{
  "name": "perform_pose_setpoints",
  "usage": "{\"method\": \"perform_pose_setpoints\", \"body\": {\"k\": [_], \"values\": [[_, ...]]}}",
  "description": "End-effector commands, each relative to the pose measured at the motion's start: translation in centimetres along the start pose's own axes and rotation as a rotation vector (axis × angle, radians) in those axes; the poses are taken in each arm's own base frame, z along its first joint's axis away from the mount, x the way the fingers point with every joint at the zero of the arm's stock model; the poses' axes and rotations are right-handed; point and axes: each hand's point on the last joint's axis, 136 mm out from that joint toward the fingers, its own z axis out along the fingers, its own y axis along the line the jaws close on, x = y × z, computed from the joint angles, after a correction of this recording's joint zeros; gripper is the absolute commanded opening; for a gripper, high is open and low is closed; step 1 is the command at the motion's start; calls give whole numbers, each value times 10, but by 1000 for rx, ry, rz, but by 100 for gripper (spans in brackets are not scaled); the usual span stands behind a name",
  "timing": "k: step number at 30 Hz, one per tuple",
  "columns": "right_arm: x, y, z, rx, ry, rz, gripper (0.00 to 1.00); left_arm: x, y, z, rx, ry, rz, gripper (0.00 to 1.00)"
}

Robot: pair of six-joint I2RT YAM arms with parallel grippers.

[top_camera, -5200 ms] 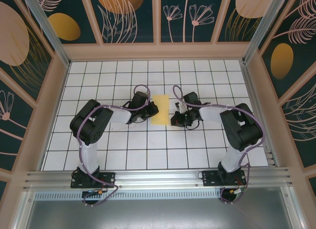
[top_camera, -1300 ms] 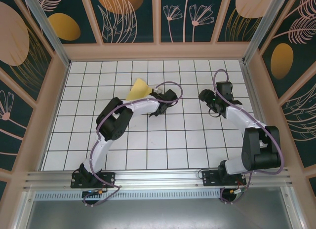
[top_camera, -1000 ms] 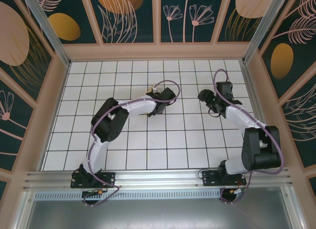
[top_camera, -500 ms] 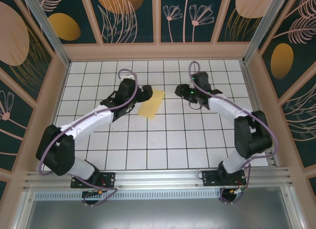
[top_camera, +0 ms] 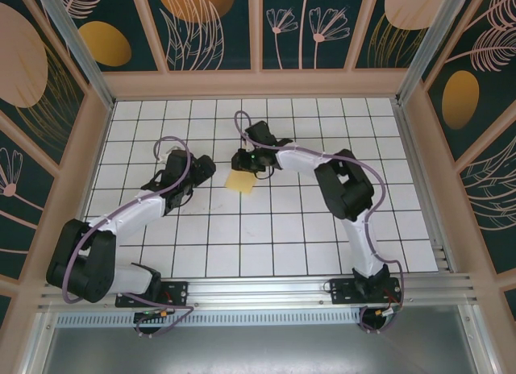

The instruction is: Fold a paper plane with a square sheet of paper (pick it up from the middle)

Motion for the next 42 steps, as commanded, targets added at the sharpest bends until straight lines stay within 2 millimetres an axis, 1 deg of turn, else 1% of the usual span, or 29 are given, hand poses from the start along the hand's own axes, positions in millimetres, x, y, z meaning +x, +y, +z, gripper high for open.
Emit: {"method": "perform_pose_setpoints", "body": {"k": [1,3,5,8,10,14,17,20,22,26,28,30,31,32,35,38,40,42], "values": [[7,8,9,-20,69,-62,27,-1,3,0,11,-5,-48,99],[15,6,17,-23,110,-99,27,1,2,3,15,9,-46,99],[27,-1,22,-16,161,-153,26,2,-1,5,23,17,-47,98],[45,-14,23,8,226,-226,26,3,-3,7,29,28,-44,98],[56,-24,19,22,274,-266,26,3,-6,7,38,35,-39,98],[72,-41,-1,18,330,-360,26,6,-15,9,82,61,-12,98],[69,-39,-23,-2,312,-440,26,11,-30,8,159,94,26,97],[55,-28,-47,-26,235,-464,27,17,-51,6,270,136,57,93],[43,-22,-65,-30,158,-409,31,23,-66,4,351,172,74,88],[30,-20,-102,-64,8,-166,43,37,-97,0,494,247,101,73],[35,-27,-115,-56,-52,-39,46,46,-111,2,540,280,115,66],[45,-27,-126,-79,-90,73,49,56,-123,5,574,318,122,58],[42,-39,-134,-74,-124,143,51,61,-129,8,585,339,124,55],[44,-40,-139,-76,-143,181,52,67,-134,12,592,358,128,51],[50,-53,-142,-41,-168,283,55,81,-146,24,603,405,131,46],[58,-68,-139,-17,-163,379,55,95,-147,42,585,458,125,41],[64,-72,-134,-29,-149,416,54,100,-146,51,566,475,121,39],[68,-71,-128,-44,-128,431,54,102,-145,56,557,484,132,38]]}}
